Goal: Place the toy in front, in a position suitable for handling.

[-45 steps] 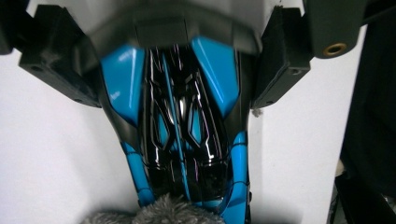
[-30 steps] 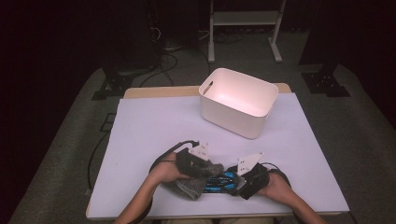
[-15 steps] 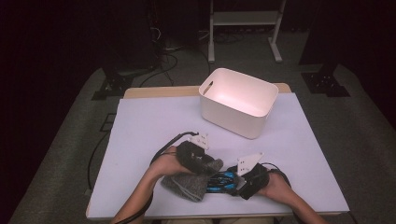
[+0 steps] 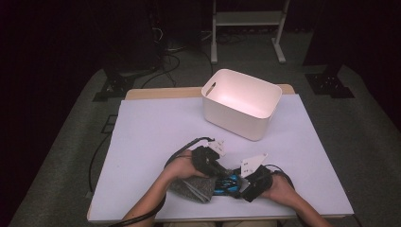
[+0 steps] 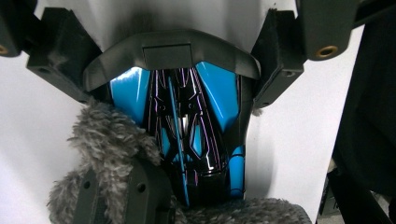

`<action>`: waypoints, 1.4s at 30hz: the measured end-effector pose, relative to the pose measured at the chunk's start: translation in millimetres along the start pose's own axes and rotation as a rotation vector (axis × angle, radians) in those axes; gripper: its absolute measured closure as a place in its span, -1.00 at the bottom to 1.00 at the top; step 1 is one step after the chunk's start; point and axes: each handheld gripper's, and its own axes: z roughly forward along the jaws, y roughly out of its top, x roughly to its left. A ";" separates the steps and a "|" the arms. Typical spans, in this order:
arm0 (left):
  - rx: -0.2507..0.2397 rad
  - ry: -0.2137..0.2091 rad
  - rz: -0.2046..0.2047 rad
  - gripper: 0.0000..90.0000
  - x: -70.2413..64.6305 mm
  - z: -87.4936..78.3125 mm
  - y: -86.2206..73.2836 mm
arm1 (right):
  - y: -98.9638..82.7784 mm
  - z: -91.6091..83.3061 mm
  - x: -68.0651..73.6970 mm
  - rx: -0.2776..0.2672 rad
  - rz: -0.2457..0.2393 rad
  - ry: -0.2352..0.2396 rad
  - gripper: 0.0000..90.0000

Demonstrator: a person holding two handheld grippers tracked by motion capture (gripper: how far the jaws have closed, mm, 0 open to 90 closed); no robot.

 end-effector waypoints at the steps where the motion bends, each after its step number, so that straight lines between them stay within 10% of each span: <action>1: 0.003 0.000 0.002 0.76 -0.1 -0.4 0.1 | 0.0 0.0 0.0 0.000 0.000 0.000 -0.51; 10: 0.015 0.037 -0.012 0.77 -5.4 -23.9 -27.3 | -0.2 1.0 0.5 -0.003 -0.001 0.000 -0.51; 15: -0.056 0.002 -0.066 0.78 -7.5 -34.2 -48.5 | -0.5 2.5 -0.4 -0.006 0.005 0.008 -0.51; 26: -0.004 -0.041 0.083 0.77 -36.6 -13.3 -18.3 | -1.4 3.2 -0.3 -0.011 0.011 0.010 -0.50; 42: -0.013 0.009 0.037 0.74 -39.8 -31.6 -57.1 | -1.6 4.2 0.4 -0.014 0.004 0.004 -0.50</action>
